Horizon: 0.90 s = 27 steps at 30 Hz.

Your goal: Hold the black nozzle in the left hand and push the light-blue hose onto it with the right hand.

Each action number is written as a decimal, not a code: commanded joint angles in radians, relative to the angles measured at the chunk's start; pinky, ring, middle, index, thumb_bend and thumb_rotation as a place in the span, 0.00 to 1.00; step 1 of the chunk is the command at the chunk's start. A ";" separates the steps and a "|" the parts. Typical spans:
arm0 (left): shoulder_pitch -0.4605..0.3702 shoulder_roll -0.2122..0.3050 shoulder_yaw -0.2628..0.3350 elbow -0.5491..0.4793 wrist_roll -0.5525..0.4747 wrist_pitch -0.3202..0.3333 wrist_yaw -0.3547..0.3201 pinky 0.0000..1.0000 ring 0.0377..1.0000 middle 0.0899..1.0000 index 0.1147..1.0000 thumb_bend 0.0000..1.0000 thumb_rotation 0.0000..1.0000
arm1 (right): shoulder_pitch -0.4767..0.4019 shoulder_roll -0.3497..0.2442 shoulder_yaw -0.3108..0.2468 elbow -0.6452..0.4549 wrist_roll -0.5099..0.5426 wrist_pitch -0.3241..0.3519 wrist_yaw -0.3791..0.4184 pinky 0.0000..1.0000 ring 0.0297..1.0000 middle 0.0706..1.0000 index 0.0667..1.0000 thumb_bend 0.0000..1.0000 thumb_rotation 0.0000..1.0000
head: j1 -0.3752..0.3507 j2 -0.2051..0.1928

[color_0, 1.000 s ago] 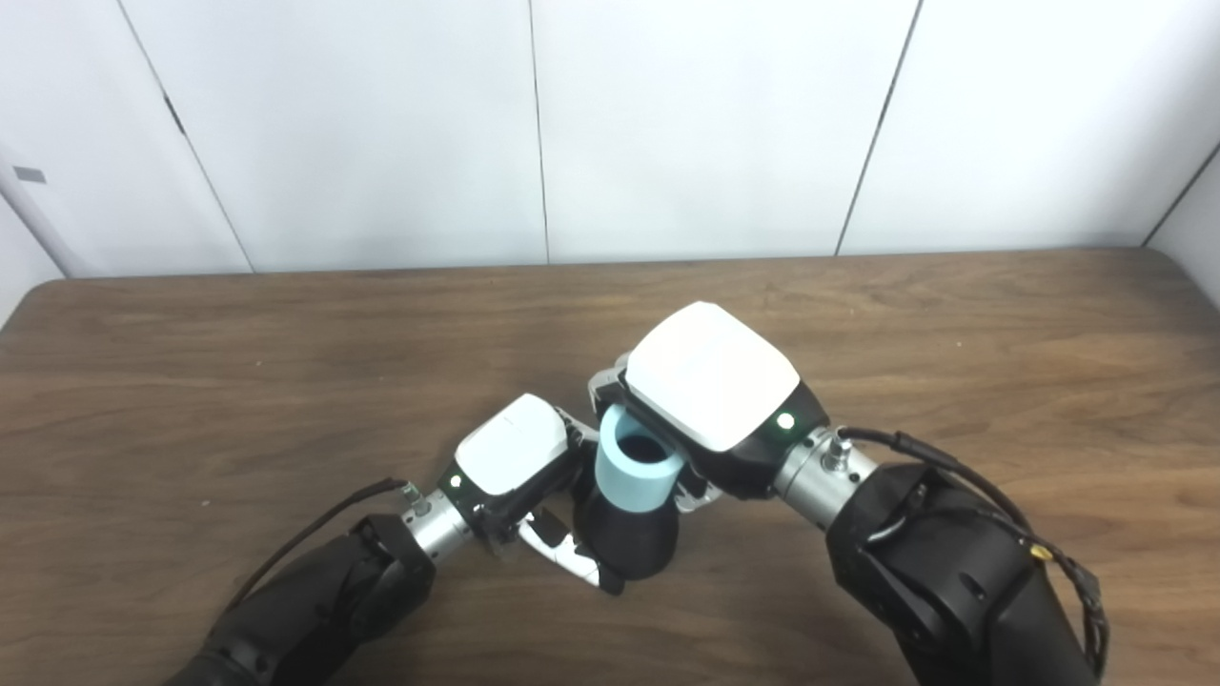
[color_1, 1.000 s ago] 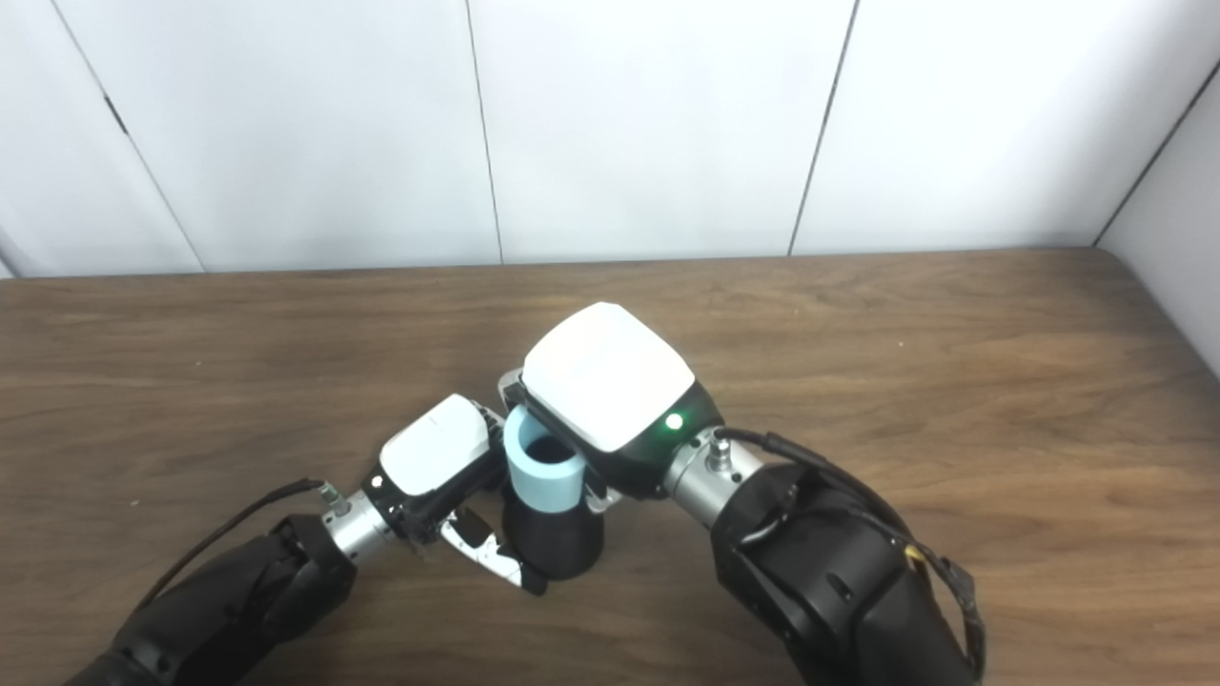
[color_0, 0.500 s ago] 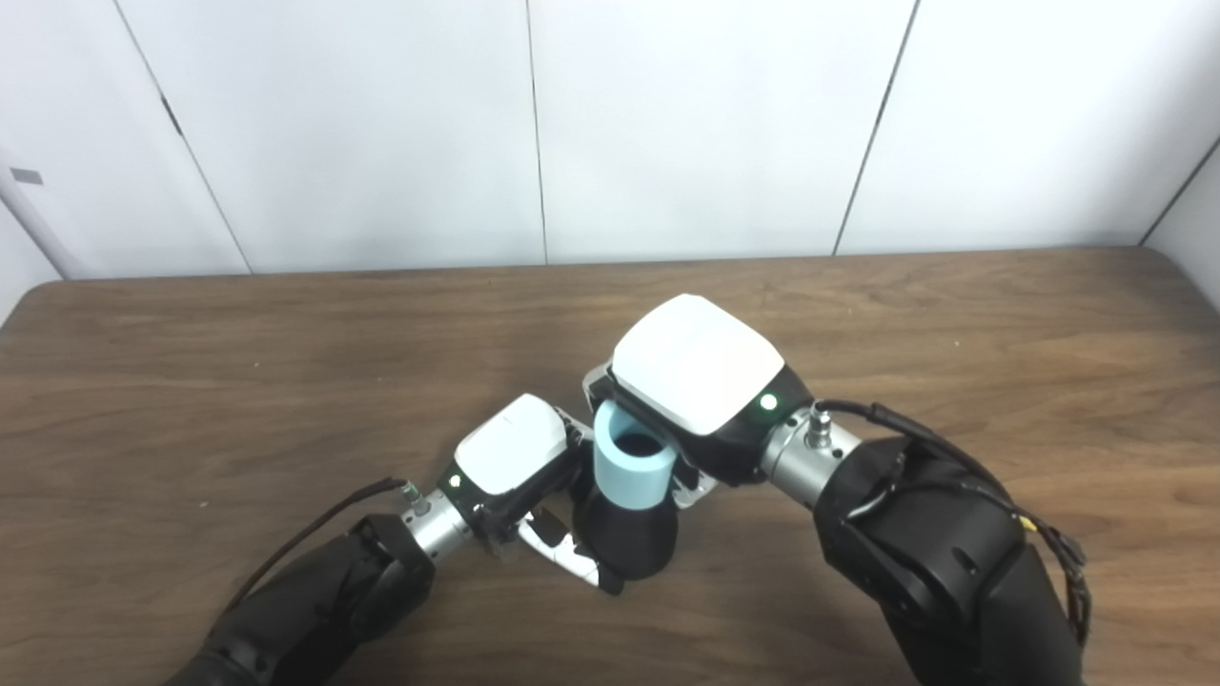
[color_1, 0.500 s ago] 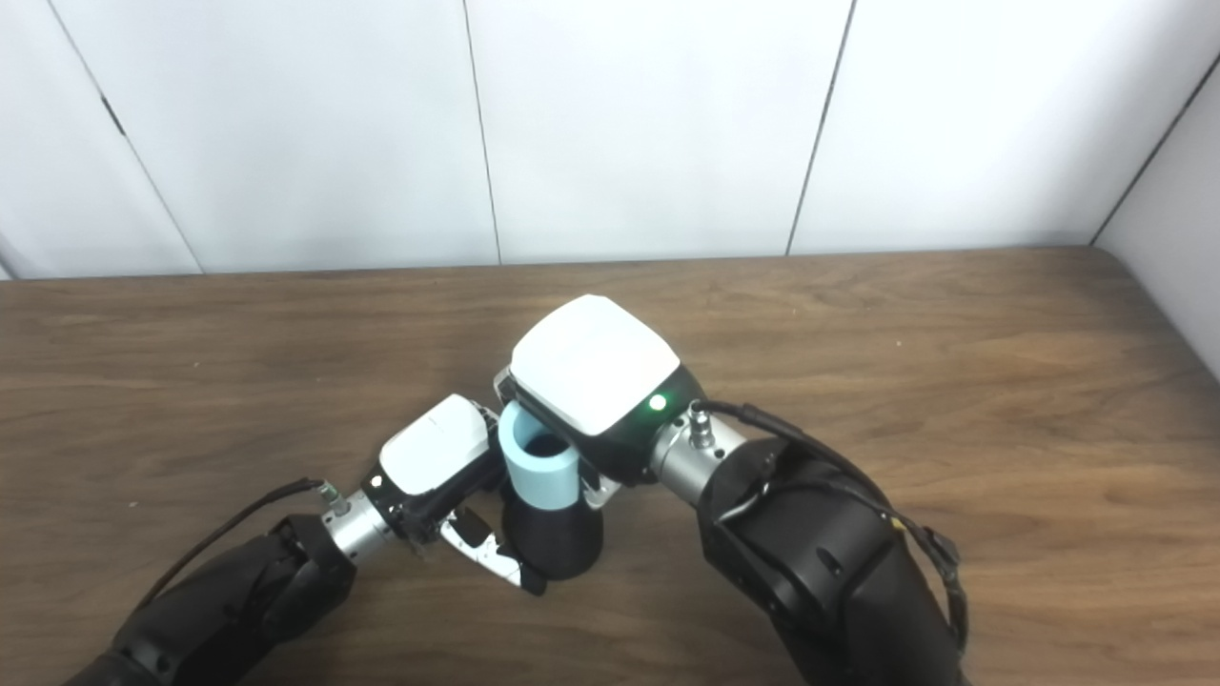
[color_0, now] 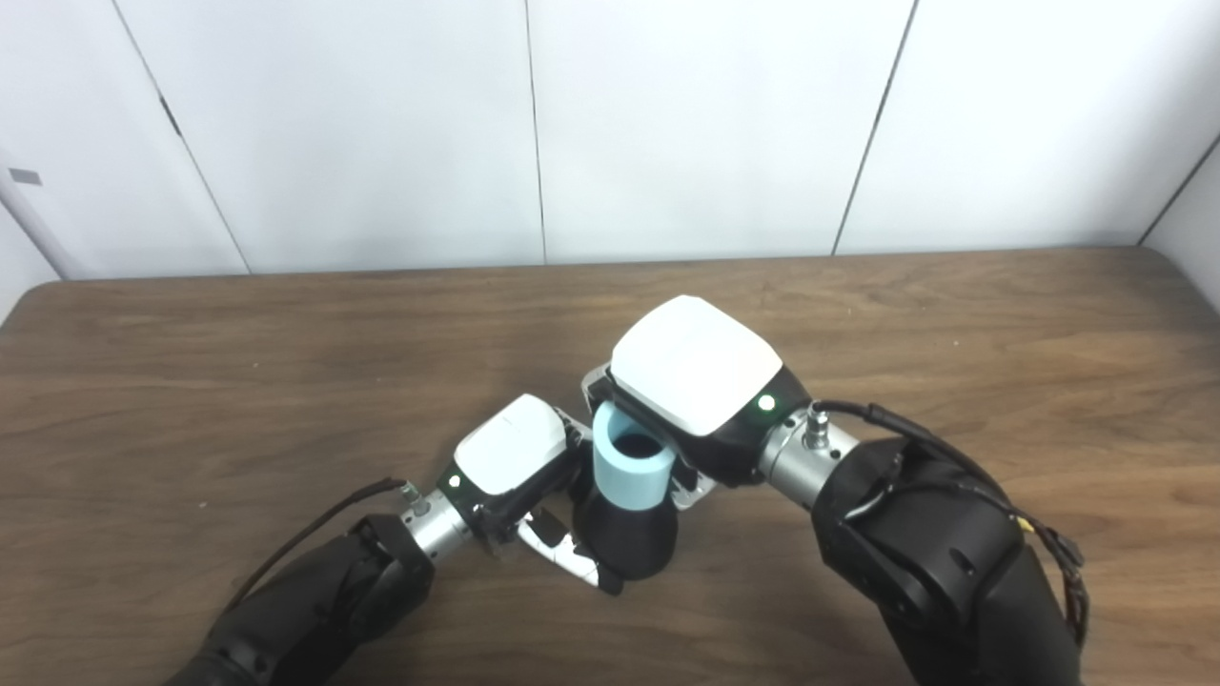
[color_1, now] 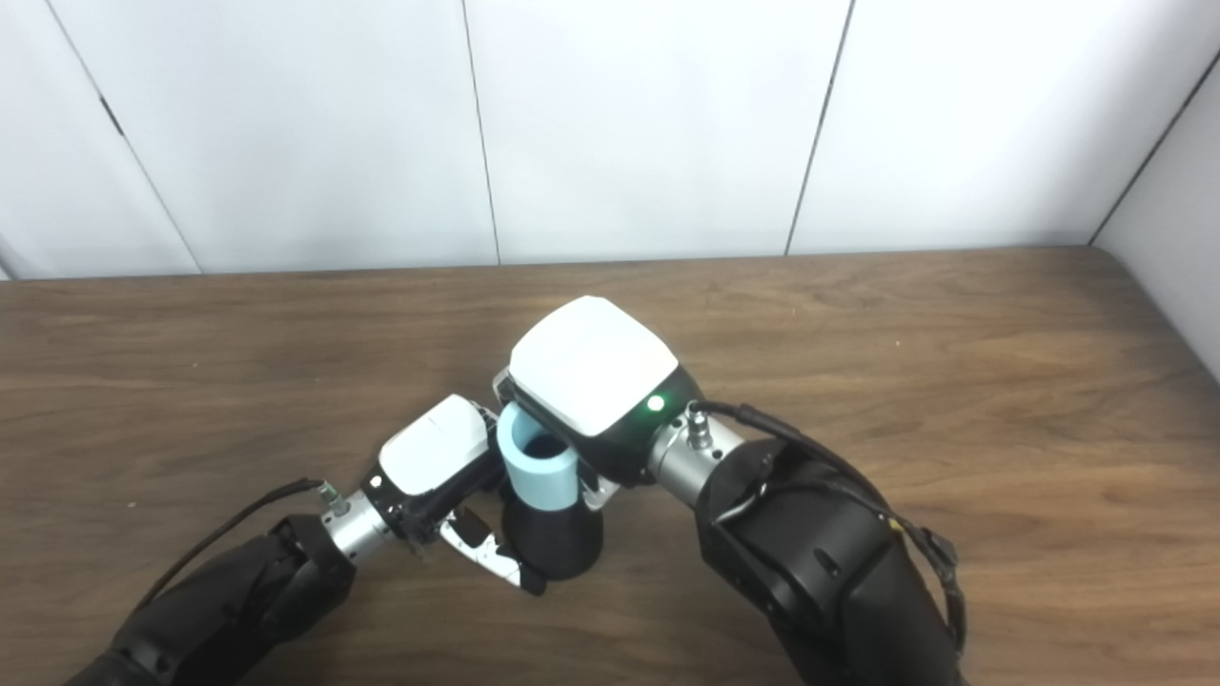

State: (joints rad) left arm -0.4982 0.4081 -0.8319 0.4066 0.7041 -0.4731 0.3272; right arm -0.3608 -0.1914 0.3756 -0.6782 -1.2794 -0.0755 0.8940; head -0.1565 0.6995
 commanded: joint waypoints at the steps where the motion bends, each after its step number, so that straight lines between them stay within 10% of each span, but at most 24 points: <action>1: 0.131 -0.058 -0.073 0.058 0.026 0.004 -0.036 0.16 0.19 0.33 0.44 0.51 0.00 | 0.065 -0.021 0.034 0.058 0.006 -0.025 0.068 0.19 0.24 0.35 0.45 0.53 0.00 | -0.001 0.000; 24: 0.130 -0.057 -0.073 0.059 0.022 0.004 -0.056 0.19 0.22 0.33 0.44 0.51 0.00 | 0.092 -0.030 0.036 0.043 -0.027 -0.032 0.015 0.24 0.31 0.37 0.49 0.52 0.00 | 0.000 -0.002; 27: 0.128 -0.057 -0.076 0.063 0.026 0.004 -0.047 0.19 0.22 0.33 0.44 0.51 0.00 | 0.076 -0.006 0.018 0.017 0.002 0.015 0.092 0.36 0.45 0.52 0.65 0.95 0.25 | 0.000 -0.003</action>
State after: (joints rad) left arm -0.4978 0.4082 -0.8278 0.4051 0.7036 -0.4734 0.3215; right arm -0.3199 -0.1914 0.3753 -0.6869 -1.3026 -0.0676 0.8295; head -0.1549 0.6964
